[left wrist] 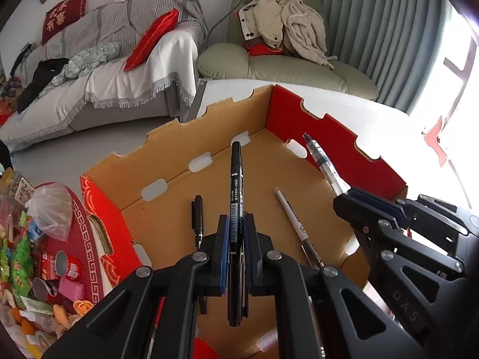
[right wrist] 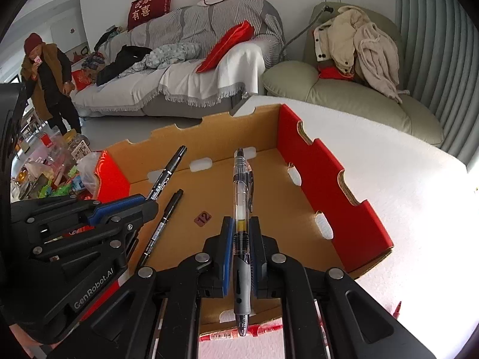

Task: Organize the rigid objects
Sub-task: 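Lift both held pens and carry them over the red cardboard box, then open the left tool over the box while the right tool releases its pen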

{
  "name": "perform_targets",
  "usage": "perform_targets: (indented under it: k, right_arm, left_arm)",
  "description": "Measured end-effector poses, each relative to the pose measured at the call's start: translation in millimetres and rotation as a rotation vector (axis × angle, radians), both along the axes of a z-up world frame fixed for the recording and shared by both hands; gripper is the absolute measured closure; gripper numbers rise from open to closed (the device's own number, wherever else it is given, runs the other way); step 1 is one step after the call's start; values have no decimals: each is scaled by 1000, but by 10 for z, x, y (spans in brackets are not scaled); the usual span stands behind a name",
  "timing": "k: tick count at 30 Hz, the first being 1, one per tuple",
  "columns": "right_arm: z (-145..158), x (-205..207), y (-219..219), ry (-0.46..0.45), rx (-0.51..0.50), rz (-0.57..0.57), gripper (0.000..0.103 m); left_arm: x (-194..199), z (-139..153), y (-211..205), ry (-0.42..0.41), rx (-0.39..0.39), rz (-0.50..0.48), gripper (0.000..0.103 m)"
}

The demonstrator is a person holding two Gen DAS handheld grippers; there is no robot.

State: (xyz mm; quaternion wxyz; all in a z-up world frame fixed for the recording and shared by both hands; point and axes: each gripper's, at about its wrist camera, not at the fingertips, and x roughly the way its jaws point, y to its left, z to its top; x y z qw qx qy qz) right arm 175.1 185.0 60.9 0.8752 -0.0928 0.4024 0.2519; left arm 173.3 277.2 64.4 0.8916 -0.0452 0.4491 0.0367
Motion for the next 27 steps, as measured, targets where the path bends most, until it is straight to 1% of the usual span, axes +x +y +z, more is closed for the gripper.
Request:
perform_targets:
  k: [10, 23, 27]
  right_arm:
    - [-83, 61, 42, 21, -8, 5, 92]
    - [-140, 74, 91, 35, -24, 1, 92]
    - [-164, 66, 114, 44, -36, 15, 92]
  left_arm:
    - [48, -134, 58, 26, -17, 9, 94]
    - [75, -154, 98, 38, -13, 8, 94]
    - [83, -176, 107, 55, -15, 13, 93]
